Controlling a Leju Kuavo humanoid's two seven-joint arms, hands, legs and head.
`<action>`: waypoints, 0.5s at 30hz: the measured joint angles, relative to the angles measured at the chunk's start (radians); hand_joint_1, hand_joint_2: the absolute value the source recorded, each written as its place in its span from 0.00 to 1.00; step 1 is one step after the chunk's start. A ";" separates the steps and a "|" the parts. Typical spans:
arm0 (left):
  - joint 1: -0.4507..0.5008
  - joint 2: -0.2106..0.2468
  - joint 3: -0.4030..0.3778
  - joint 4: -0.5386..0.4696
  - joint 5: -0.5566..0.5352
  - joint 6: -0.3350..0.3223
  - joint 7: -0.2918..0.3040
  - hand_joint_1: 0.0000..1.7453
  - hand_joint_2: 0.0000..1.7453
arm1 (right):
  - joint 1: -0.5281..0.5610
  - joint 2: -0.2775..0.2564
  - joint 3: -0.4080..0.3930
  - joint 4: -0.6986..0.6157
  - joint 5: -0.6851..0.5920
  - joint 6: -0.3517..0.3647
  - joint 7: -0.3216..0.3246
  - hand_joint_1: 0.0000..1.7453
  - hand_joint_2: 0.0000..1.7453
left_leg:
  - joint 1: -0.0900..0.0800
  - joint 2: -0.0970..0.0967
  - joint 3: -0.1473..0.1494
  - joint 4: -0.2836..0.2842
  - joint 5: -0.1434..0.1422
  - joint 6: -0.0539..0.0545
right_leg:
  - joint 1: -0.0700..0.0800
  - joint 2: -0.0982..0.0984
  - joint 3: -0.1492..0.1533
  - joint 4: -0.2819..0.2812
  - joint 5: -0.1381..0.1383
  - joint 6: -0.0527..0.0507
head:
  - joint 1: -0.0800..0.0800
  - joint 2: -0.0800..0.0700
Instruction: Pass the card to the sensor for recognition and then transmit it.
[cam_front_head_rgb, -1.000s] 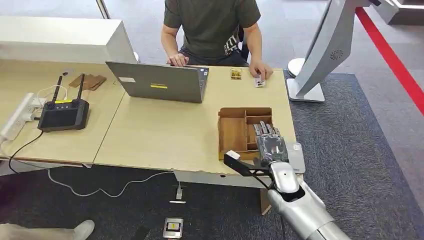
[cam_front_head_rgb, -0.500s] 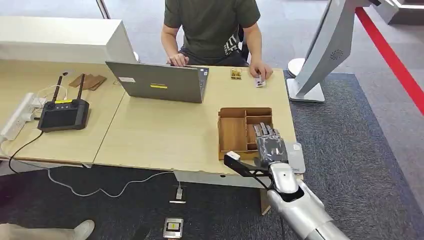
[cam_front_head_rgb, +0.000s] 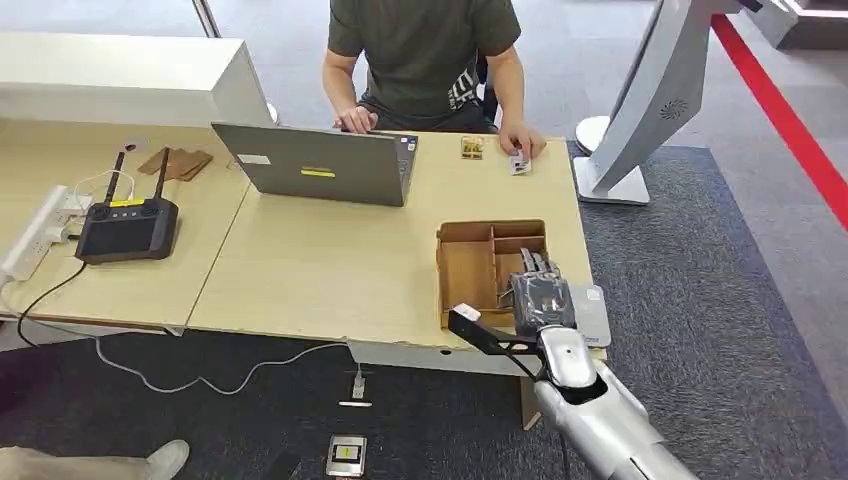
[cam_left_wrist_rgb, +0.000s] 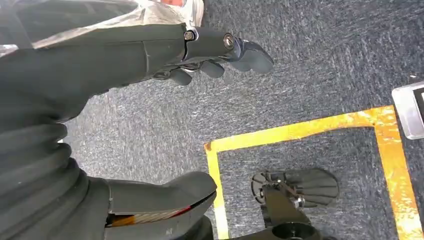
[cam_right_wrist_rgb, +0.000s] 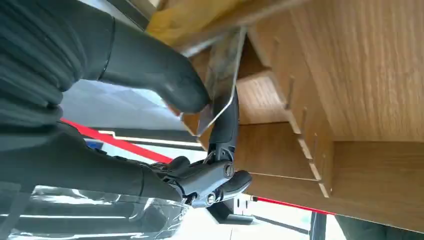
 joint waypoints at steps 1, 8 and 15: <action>0.000 0.000 0.000 0.000 0.000 0.000 0.000 0.00 1.00 | 0.000 0.000 0.000 0.000 -0.003 -0.002 0.000 1.00 1.00 | 0.000 0.000 0.000 0.000 0.000 0.000 | 0.000 0.000 0.000 0.000 0.000 0.000 | 0.000 0.000; 0.002 0.000 0.002 0.000 0.000 0.000 0.000 0.00 1.00 | 0.003 -0.010 -0.008 -0.042 -0.020 -0.025 0.000 1.00 1.00 | 0.000 0.000 0.000 0.000 0.000 0.000 | 0.000 0.000 0.000 0.000 0.000 0.000 | 0.000 0.000; 0.003 0.000 0.007 0.000 -0.010 0.000 0.000 0.00 1.00 | -0.009 -0.040 -0.045 -0.168 -0.034 -0.067 0.009 1.00 1.00 | 0.000 0.000 0.000 0.000 0.000 0.000 | 0.000 0.000 0.000 0.000 0.000 0.000 | 0.000 0.000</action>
